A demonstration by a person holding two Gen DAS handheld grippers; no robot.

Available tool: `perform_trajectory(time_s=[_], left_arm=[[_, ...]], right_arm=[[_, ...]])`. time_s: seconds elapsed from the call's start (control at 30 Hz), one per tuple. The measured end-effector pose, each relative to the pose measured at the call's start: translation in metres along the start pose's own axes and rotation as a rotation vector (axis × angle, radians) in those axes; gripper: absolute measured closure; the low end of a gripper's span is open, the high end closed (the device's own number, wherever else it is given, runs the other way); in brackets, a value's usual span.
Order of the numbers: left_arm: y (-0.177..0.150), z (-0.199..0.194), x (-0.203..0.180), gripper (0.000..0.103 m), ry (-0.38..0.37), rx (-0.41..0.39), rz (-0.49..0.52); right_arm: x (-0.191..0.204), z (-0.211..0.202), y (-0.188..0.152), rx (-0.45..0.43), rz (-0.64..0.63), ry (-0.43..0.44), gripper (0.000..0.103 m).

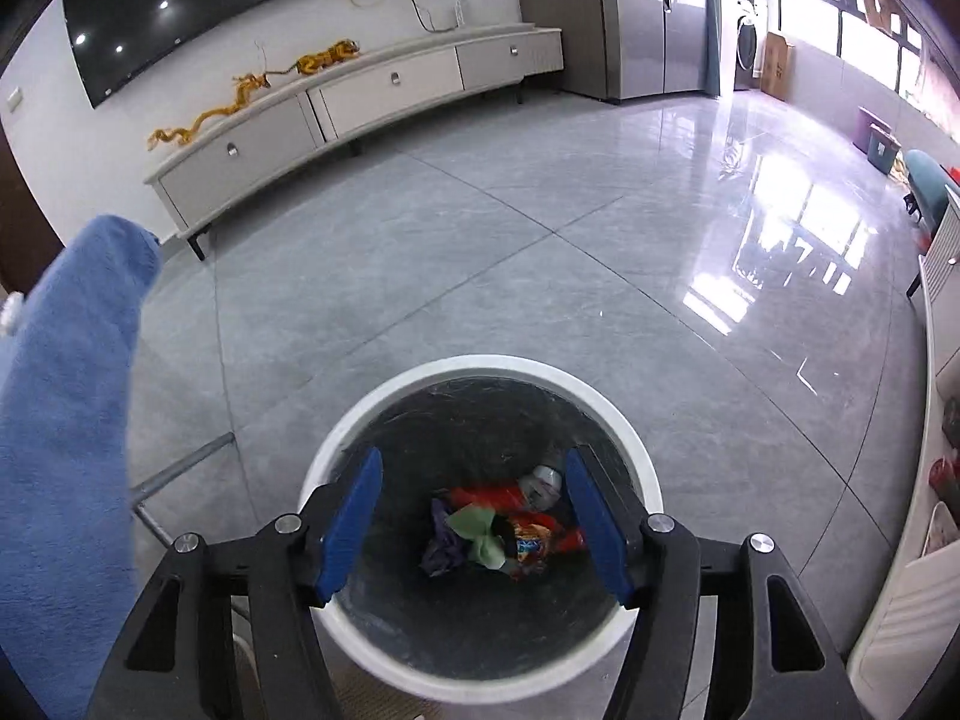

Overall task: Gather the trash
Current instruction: 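Turn both tools back toward the trash pile on the table, then grasp the white plastic bag with the left tool while the right tool grasps the red-white wrapper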

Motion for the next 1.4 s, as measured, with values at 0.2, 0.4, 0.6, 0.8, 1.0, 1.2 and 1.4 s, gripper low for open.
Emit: perform_trajectory(time_s=[0.2,0.4,0.6,0.8,1.0,1.2,1.4], left_arm=[[-0.019,-0.05,0.028,0.041,0.085,-0.077,-0.053],[-0.044,-0.122,0.074,0.041,0.238,-0.231,-0.113],[-0.081,-0.188,0.151,0.04,0.37,-0.256,-0.194],[-0.13,-0.236,0.238,0.04,0.485,-0.224,-0.305],[-0.157,-0.241,0.287,0.04,0.484,-0.169,-0.376],[-0.142,-0.189,0.291,0.04,0.383,-0.058,-0.372],[-0.126,-0.125,0.306,0.041,0.323,0.07,-0.406]], right_arm=[[0.035,-0.077,0.006,-0.147,-0.029,0.027,0.041],[0.085,-0.178,0.016,-0.385,-0.063,0.077,0.023],[0.148,-0.241,0.021,-0.492,-0.145,0.201,0.009],[0.218,-0.259,0.014,-0.475,-0.277,0.287,0.004],[0.289,-0.211,0.003,-0.32,-0.405,0.326,0.004],[0.349,-0.136,-0.012,-0.095,-0.473,0.404,0.008],[0.393,-0.074,-0.033,0.099,-0.498,0.458,0.028]])
Point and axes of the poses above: each gripper's, at about its wrist camera, not at the fingertips, and z roughly the way its jaws point, x to its left, y to its top, the point moved 6 cm from there along z, roughly the way its jaws point, and after that the axes turned 11 degrees about x, right-handed, at the moved point
